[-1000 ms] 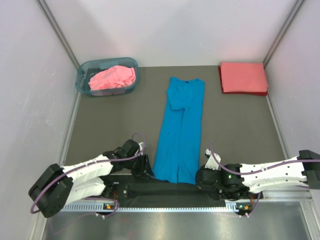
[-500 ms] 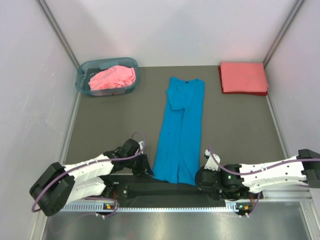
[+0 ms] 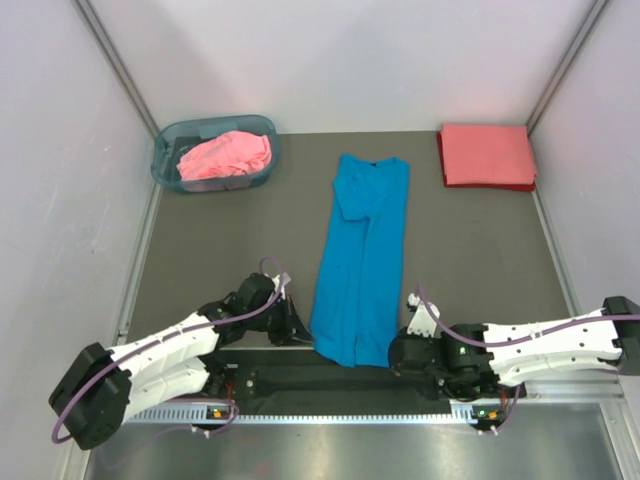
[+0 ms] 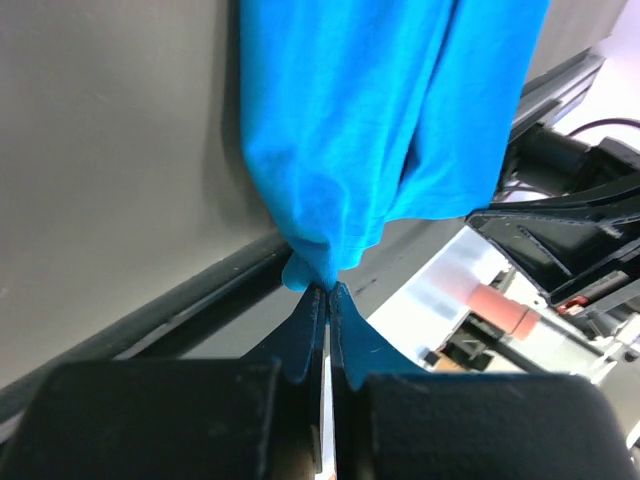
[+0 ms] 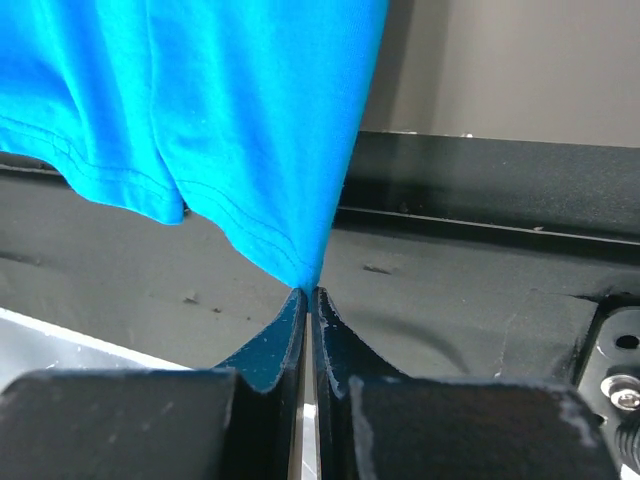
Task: Fold and stack the t-shirts
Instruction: Fold the tshirt
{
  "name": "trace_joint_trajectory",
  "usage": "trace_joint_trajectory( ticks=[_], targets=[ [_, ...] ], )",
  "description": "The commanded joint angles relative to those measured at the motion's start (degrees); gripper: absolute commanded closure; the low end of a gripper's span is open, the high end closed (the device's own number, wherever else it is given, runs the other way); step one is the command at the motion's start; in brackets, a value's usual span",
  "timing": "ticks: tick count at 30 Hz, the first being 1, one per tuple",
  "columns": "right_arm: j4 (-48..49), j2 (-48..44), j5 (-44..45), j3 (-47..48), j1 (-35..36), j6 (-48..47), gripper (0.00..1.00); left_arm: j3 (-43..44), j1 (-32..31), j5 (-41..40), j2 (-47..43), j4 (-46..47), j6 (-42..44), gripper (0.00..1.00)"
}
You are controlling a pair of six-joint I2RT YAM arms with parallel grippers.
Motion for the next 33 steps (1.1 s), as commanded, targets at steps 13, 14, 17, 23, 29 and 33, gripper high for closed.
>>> trace_joint_trajectory(
  ticks=[13,14,17,23,29,33],
  targets=[
    [-9.3,-6.2,9.5,4.1,0.3,-0.1,1.00,9.6,-0.1,-2.9,5.3,0.3,-4.6,1.00],
    [-9.4,-6.1,10.2,4.5,0.0,-1.1,1.00,10.2,0.0,-2.9,6.0,0.2,-4.2,1.00],
    [-9.6,-4.7,10.7,5.5,-2.5,-4.3,1.00,13.6,-0.1,-3.9,8.6,-1.5,-3.4,1.00],
    [-9.3,-1.7,10.6,8.4,-10.0,-13.3,1.00,18.9,1.3,-9.8,11.6,-5.7,-0.2,1.00],
    [-3.0,-2.3,7.3,9.1,-25.0,-29.2,1.00,26.0,8.5,-5.9,18.1,-5.3,4.5,1.00],
    [3.7,-0.2,5.0,11.5,-36.6,-41.8,1.00,32.4,12.0,-4.2,25.3,-5.2,7.9,1.00]
  ],
)
